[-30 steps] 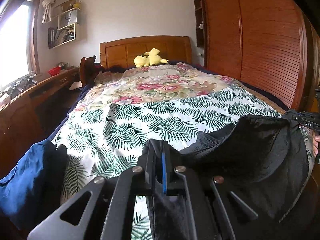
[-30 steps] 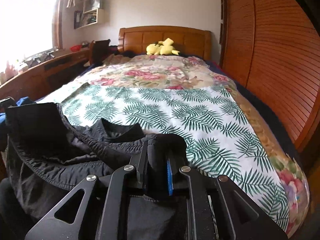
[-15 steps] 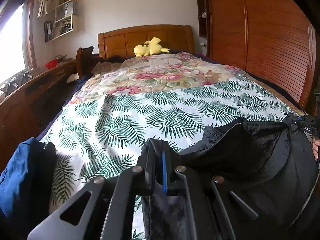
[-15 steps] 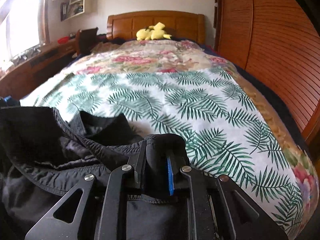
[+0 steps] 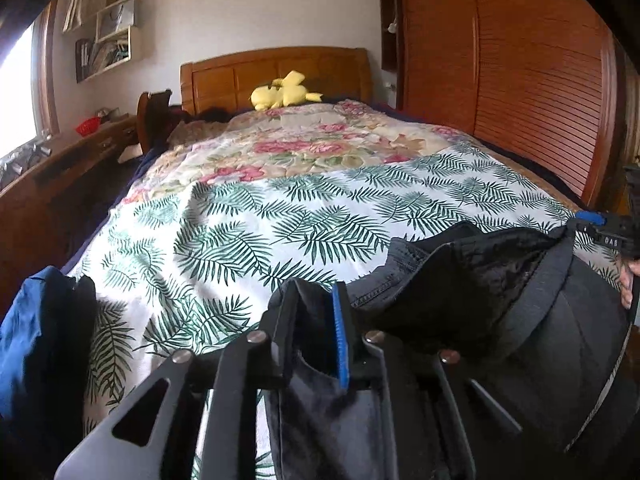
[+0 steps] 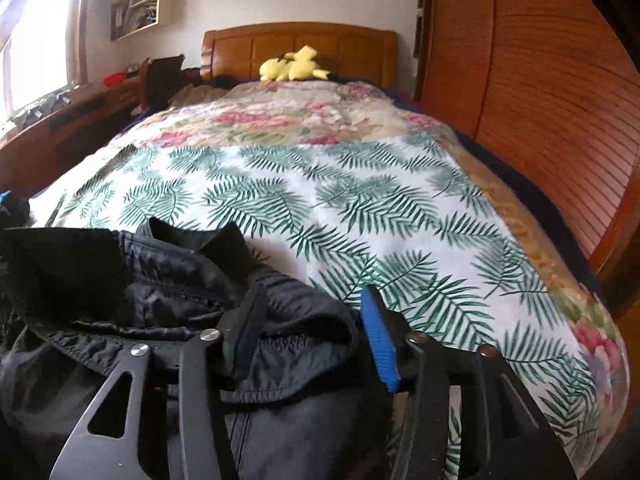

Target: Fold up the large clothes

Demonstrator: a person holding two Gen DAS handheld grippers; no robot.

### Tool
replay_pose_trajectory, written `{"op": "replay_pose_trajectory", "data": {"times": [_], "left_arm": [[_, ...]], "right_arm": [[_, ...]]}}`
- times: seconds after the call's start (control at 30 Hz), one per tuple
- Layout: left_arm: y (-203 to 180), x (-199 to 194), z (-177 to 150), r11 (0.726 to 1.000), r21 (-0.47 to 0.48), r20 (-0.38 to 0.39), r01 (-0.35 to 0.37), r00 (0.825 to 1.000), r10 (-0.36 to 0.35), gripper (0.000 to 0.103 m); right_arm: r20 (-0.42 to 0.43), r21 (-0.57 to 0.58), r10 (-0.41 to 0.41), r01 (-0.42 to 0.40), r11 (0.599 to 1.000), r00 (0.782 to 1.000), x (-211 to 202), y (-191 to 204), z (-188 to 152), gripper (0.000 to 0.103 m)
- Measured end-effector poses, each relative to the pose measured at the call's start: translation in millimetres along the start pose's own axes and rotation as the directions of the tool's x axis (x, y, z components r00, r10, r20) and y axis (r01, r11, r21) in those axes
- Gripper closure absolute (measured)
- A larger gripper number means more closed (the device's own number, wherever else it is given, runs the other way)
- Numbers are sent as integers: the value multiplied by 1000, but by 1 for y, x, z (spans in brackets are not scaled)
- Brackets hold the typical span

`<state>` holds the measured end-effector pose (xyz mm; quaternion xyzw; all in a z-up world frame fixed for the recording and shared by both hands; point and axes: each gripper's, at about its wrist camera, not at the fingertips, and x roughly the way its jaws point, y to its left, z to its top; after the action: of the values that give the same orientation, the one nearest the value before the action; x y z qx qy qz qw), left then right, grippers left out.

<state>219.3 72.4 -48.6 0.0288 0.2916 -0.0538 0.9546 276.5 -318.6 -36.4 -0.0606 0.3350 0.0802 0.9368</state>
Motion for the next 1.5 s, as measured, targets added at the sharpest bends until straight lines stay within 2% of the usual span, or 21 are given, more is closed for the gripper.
{"op": "replay_pose_trajectory", "data": {"times": [0.17,0.3,0.47,0.57,0.67,0.83,0.9,0.97,1.1,1.2,1.33,1.5], "left_arm": [[6,-17,-14,998,-38,58,45,997,-43,84],[13,-16,-24,997,-33,45,66,997,-65,83],[26,-20,-34,995,-53,45,83,996,-80,83],[34,-22,-39,993,-69,44,91,995,-88,83],[40,-21,-46,992,-83,31,97,995,-94,83],[45,-19,-51,990,-94,21,110,994,-108,82],[45,-19,-52,989,-94,20,115,993,-113,82],[44,-19,-52,988,-95,21,123,992,-122,82],[42,-17,-53,986,-91,17,140,990,-139,82],[39,-14,-54,986,-81,7,147,989,-147,82],[36,-12,-53,985,-79,1,152,988,-153,82],[35,-10,-52,985,-80,2,155,988,-155,82]], "right_arm": [[14,-39,41,-41,998,999,-15,24,6,49],[-2,-119,126,-125,985,992,-17,70,10,49],[-67,-195,263,-271,942,962,-14,137,9,48],[-114,-268,307,-327,906,945,-8,179,6,48],[-133,-327,287,-315,891,949,4,207,5,48],[-148,-330,232,-269,905,961,34,214,21,48],[-201,-313,231,-286,906,952,52,212,28,48],[-226,-328,191,-259,908,955,69,213,32,48],[-290,-325,145,-240,915,946,100,207,36,48],[-356,-291,176,-288,912,918,116,203,32,48],[-420,-326,177,-330,886,890,128,209,18,48],[-453,-323,185,-354,878,872,138,210,7,47]]}}
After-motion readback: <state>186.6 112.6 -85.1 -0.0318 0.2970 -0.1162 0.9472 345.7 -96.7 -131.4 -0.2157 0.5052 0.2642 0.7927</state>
